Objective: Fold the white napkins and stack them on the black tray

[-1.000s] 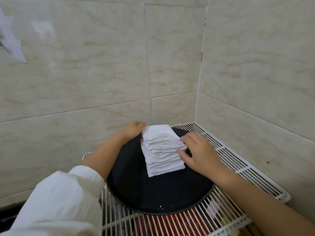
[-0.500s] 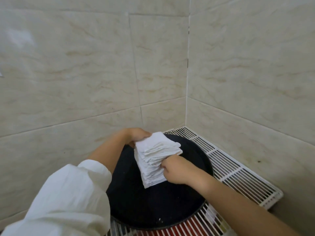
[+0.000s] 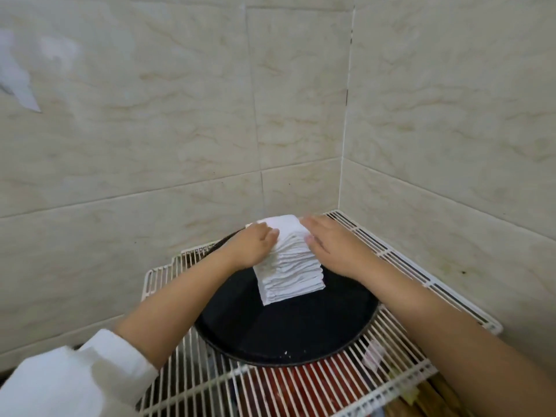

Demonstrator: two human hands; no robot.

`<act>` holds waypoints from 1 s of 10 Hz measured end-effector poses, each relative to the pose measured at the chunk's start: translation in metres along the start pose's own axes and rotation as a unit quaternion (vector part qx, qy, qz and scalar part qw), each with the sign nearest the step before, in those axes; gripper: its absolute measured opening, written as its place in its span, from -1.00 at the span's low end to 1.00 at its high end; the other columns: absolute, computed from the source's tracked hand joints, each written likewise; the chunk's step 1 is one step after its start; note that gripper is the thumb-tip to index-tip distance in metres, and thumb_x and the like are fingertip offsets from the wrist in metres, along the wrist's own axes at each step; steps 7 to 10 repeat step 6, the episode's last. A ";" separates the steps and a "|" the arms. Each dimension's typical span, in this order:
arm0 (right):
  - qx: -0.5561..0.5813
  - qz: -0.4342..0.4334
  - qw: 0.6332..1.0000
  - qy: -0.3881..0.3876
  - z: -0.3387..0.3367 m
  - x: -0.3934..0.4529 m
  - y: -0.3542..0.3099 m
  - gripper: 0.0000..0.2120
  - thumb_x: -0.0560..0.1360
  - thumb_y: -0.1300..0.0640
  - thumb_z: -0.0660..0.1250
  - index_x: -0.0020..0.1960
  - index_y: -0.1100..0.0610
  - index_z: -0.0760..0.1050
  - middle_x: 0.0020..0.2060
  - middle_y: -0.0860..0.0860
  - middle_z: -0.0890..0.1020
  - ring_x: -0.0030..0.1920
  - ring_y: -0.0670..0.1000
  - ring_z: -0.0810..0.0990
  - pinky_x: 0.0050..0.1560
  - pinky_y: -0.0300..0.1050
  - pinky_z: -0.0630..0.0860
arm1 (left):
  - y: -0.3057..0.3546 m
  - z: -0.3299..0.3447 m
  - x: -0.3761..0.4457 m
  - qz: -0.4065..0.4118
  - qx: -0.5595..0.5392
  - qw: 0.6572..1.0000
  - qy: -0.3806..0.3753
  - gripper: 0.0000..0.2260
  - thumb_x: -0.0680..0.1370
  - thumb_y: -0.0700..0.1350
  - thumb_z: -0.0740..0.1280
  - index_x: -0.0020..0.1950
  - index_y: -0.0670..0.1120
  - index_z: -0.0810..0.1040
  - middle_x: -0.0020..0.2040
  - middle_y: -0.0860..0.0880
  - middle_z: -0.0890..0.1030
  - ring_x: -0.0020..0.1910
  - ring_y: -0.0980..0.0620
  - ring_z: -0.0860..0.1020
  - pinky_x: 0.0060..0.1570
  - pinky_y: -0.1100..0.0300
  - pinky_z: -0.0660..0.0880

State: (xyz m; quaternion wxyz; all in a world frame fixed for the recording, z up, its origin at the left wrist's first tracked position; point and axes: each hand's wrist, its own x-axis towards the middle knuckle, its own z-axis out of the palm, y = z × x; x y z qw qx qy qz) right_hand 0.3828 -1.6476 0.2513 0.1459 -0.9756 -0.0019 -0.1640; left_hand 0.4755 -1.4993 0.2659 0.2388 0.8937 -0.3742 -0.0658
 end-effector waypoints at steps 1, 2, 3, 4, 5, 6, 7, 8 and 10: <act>-0.005 0.020 0.993 -0.113 0.012 -0.001 0.000 -0.59 0.62 0.10 0.00 0.43 0.21 0.19 0.43 0.12 0.29 0.42 0.06 0.26 0.40 -0.13 0.17 | -0.008 0.007 -0.006 -0.017 -0.020 1.000 -0.012 -0.76 0.66 -0.13 -0.03 -0.10 -0.19 0.32 -0.05 -0.13 0.36 -0.01 0.03 0.31 0.06 0.20 0.22; 0.009 0.022 0.994 -0.111 0.013 -0.004 0.000 -0.61 0.61 0.10 0.04 0.40 0.23 0.23 0.39 0.14 0.34 0.37 0.09 0.33 0.38 -0.03 0.27 | -0.010 0.012 -0.010 -0.019 -0.032 0.999 0.023 -0.75 0.66 -0.14 -0.02 -0.11 -0.20 0.35 -0.06 -0.15 0.39 0.04 -0.05 0.38 0.25 0.09 0.25; 0.021 0.008 0.997 -0.078 0.009 -0.005 0.003 -0.61 0.60 0.11 0.08 0.38 0.25 0.25 0.37 0.15 0.37 0.35 0.10 0.35 0.34 -0.05 0.30 | -0.005 0.015 -0.020 -0.008 -0.056 0.992 0.109 -0.68 0.66 -0.12 -0.01 0.09 -0.27 0.45 0.09 -0.24 0.49 0.18 -0.14 0.44 0.12 0.17 0.27; 0.048 0.008 0.998 -0.040 0.009 -0.003 0.010 -0.58 0.59 0.11 0.12 0.41 0.22 0.24 0.40 0.12 0.34 0.39 0.07 0.31 0.35 -0.14 0.24 | -0.014 0.021 -0.029 -0.029 -0.068 0.979 0.192 -0.57 0.62 -0.01 -0.04 0.23 -0.26 0.44 0.22 -0.23 0.51 0.22 -0.16 0.46 0.07 0.15 0.32; 0.073 0.010 0.997 -0.007 0.015 -0.003 0.018 -0.58 0.56 0.05 0.14 0.36 0.20 0.34 0.33 0.13 0.43 0.31 0.08 0.39 0.25 -0.14 0.30 | -0.046 0.040 -0.037 -0.175 0.036 0.979 0.097 -0.52 0.64 -0.04 -0.01 0.46 -0.32 0.10 0.46 -0.29 0.21 0.46 -0.20 0.19 0.43 0.04 0.14; 0.127 0.037 0.990 0.055 0.015 -0.006 0.021 -0.62 0.52 0.07 0.19 0.27 0.22 0.43 0.23 0.16 0.51 0.21 0.10 0.46 0.05 -0.28 0.27 | -0.067 0.060 -0.048 -0.293 0.108 0.950 -0.021 -0.43 0.64 0.06 -0.03 0.48 -0.32 -0.01 0.50 -0.28 0.08 0.50 -0.24 0.04 0.50 -0.04 0.04; 0.127 0.037 0.990 0.055 0.015 -0.006 0.021 -0.62 0.52 0.07 0.19 0.27 0.22 0.43 0.23 0.16 0.51 0.21 0.10 0.46 0.05 -0.28 0.27 | -0.067 0.060 -0.048 -0.293 0.108 0.950 -0.021 -0.43 0.64 0.06 -0.03 0.48 -0.32 -0.01 0.50 -0.28 0.08 0.50 -0.24 0.04 0.50 -0.04 0.04; 0.127 0.037 0.990 0.055 0.015 -0.006 0.021 -0.62 0.52 0.07 0.19 0.27 0.22 0.43 0.23 0.16 0.51 0.21 0.10 0.46 0.05 -0.28 0.27 | -0.067 0.060 -0.048 -0.293 0.108 0.950 -0.021 -0.43 0.64 0.06 -0.03 0.48 -0.32 -0.01 0.50 -0.28 0.08 0.50 -0.24 0.04 0.50 -0.04 0.04; 0.127 0.037 0.990 0.055 0.015 -0.006 0.021 -0.62 0.52 0.07 0.19 0.27 0.22 0.43 0.23 0.16 0.51 0.21 0.10 0.46 0.05 -0.28 0.27 | -0.067 0.060 -0.048 -0.293 0.108 0.950 -0.021 -0.43 0.64 0.06 -0.03 0.48 -0.32 -0.01 0.50 -0.28 0.08 0.50 -0.24 0.04 0.50 -0.04 0.04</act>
